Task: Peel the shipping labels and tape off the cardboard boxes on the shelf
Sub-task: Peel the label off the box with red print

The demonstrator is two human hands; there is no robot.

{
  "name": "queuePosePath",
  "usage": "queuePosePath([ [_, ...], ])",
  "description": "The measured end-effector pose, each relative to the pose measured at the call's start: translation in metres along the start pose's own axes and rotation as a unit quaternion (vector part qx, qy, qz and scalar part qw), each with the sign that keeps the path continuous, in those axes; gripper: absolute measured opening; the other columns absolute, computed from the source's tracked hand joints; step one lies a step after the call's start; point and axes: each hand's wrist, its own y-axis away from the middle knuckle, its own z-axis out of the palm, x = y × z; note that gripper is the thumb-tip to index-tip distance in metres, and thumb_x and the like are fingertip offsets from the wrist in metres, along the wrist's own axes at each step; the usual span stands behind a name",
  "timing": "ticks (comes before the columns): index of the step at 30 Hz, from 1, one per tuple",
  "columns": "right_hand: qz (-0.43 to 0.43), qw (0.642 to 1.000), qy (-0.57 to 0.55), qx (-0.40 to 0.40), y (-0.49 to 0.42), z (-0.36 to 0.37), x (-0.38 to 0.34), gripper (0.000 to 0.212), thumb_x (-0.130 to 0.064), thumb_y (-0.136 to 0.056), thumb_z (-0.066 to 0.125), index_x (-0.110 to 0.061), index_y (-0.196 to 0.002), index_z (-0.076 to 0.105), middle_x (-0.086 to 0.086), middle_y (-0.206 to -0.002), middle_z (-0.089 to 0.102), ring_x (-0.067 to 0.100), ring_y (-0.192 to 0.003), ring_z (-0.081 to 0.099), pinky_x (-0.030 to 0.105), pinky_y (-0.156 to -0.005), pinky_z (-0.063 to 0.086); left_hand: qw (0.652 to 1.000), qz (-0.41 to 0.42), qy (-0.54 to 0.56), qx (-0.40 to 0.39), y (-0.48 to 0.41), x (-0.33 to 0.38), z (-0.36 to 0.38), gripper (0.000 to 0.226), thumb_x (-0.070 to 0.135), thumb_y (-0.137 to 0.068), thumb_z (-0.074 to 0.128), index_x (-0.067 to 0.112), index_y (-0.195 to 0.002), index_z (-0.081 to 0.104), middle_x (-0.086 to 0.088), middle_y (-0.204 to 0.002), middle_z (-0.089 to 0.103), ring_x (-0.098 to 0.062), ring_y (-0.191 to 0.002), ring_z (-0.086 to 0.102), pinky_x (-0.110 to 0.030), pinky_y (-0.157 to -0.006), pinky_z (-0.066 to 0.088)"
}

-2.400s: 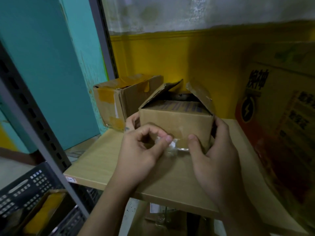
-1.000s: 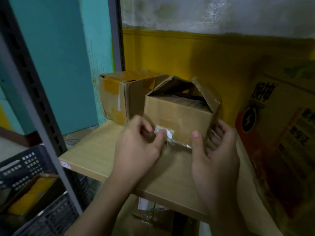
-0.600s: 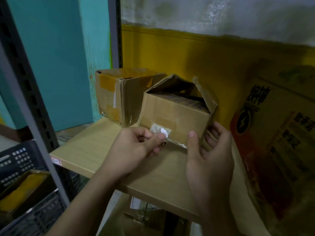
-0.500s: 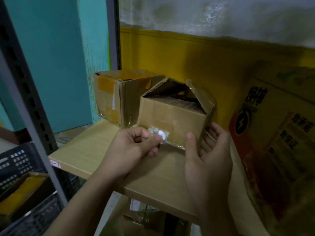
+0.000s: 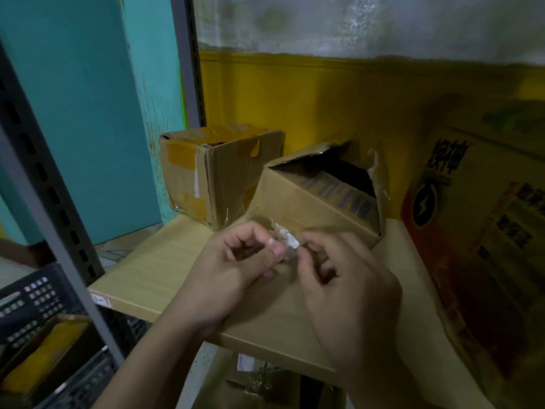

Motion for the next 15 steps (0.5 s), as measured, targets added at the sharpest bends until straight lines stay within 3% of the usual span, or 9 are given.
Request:
queuePosePath([
  [3, 0.019, 1.0, 0.003, -0.017, -0.0007, 0.0003, 0.0012, 0.017, -0.027, -0.078, 0.07, -0.026, -0.095, 0.073, -0.014, -0.085, 0.066, -0.002, -0.058, 0.053, 0.012, -0.047, 0.042, 1.0, -0.019, 0.006, -0.003, -0.0001, -0.0014, -0.0017, 0.015, 0.016, -0.083, 0.073, 0.008, -0.075, 0.063, -0.008, -0.09, 0.073, -0.014, -0.079, 0.066, -0.024, -0.073, 0.055],
  [7, 0.043, 0.999, -0.017, -0.014, -0.0006, 0.0018, 0.0022, 0.018, -0.02, -0.076, 0.077, -0.024, -0.093, 0.073, -0.012, -0.085, 0.067, 0.0, -0.055, 0.054, 0.01, -0.05, 0.039, 0.999, -0.038, 0.015, -0.009, -0.0008, -0.0011, -0.0054, 0.015, 0.024, -0.064, 0.073, 0.014, -0.065, 0.062, -0.016, -0.099, 0.073, -0.023, -0.099, 0.068, -0.04, -0.091, 0.05],
  [11, 0.033, 0.999, -0.02, -0.014, 0.0001, 0.0028, 0.0027, 0.019, -0.019, -0.077, 0.076, -0.023, -0.095, 0.072, -0.012, -0.084, 0.066, -0.002, -0.056, 0.052, 0.015, -0.049, 0.045, 0.994, -0.056, 0.09, -0.013, -0.0032, -0.0036, -0.0066, 0.015, 0.013, -0.064, 0.071, 0.015, -0.06, 0.057, -0.023, -0.106, 0.071, -0.029, -0.1, 0.069, -0.031, -0.079, 0.056],
  [15, 0.05, 0.997, -0.027, 0.058, -0.002, -0.0007, 0.0025, 0.021, -0.019, -0.076, 0.073, -0.021, -0.096, 0.069, -0.014, -0.08, 0.058, -0.008, -0.055, 0.043, 0.004, -0.053, 0.04, 0.991, -0.047, 0.125, -0.021, -0.0041, -0.0032, -0.0082, 0.01, 0.014, -0.063, 0.069, 0.018, -0.06, 0.06, -0.025, -0.107, 0.07, -0.033, -0.103, 0.069, -0.031, -0.079, 0.058],
])
